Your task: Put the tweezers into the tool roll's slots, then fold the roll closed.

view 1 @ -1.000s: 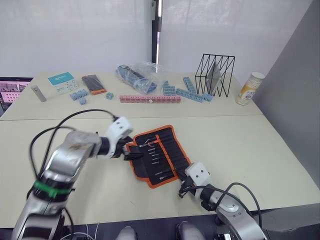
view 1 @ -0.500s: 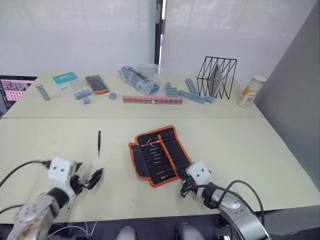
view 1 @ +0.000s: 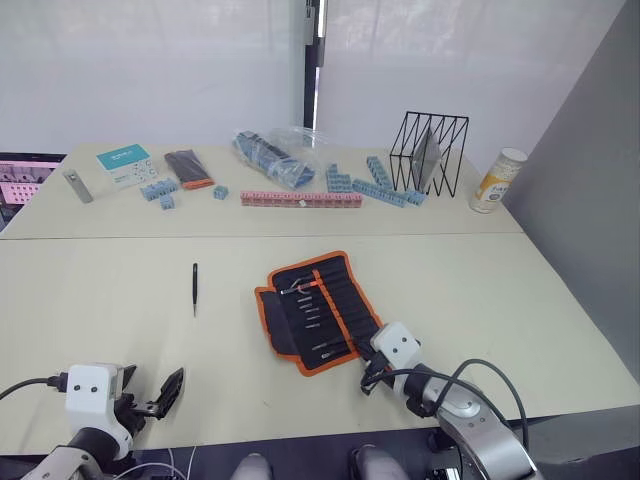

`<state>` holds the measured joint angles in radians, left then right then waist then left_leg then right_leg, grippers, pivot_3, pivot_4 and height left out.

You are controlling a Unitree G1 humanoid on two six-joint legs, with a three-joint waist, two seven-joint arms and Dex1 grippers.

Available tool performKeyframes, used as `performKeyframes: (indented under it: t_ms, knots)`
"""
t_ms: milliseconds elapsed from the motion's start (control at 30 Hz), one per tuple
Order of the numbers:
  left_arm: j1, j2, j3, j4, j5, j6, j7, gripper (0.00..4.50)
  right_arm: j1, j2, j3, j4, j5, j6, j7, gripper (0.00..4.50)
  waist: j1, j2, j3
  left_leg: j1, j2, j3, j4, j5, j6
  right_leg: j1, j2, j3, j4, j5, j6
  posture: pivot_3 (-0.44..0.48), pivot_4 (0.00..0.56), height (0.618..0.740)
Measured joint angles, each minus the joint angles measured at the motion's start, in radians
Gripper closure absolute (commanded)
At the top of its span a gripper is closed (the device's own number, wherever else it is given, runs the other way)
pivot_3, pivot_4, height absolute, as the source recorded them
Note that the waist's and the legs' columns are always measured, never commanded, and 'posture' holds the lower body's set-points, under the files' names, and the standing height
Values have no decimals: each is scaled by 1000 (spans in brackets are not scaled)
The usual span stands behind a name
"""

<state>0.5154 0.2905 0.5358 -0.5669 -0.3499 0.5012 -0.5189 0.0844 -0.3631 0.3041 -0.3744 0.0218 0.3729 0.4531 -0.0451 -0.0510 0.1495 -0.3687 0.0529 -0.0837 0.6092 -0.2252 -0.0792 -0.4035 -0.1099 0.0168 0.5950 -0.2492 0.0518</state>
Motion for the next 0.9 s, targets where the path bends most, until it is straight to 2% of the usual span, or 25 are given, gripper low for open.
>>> performKeyframes:
  t_ms: [167, 433, 600, 733, 833, 900]
  knots:
    - [-56, 33, -35, 84, 31, -75, 3, 21, -7, 6, 0, 11, 0, -1, -1, 4500, 1, 1, -1, 1, 0, 0, 0, 0, 0, 0, 0, 0, 0, 0, 0, 0, 150, 737]
    - [-258, 49, -145, 241, 119, -122, 105, 21, -26, 10, -4, 38, -2, 0, -3, 4500, 8, 5, -3, 5, 0, 0, 1, 0, 0, 2, 0, 0, 0, 0, 0, 0, 150, 737]
    - [-408, 43, -217, 315, 163, -73, 183, 21, -31, 16, -4, 46, -9, 0, -6, 4500, 15, 5, -3, 6, -1, -1, 1, 0, 0, 3, 1, 0, 0, 0, 0, 0, 150, 737]
    - [-522, 30, -254, 386, 192, -25, 253, 21, -30, 18, -4, 51, -9, 0, -4, 4500, 20, 5, -3, 16, -1, -1, 1, 0, 0, 11, 1, 0, 1, 0, 0, 0, 150, 737]
    - [-633, 4, -277, 430, 214, 62, 335, 21, -31, 18, -4, 52, -9, 0, -5, 4500, 21, 5, -3, 16, -1, -1, 1, 0, 0, 11, 1, 0, 0, 0, 0, 0, 150, 737]
    - [-654, -8, -278, 438, 217, 80, 358, 21, -30, 19, -2, 52, -9, 0, -4, 4500, 19, 5, -3, 16, -1, -1, 1, 0, 0, 13, 1, 0, 0, 0, 0, 0, 150, 737]
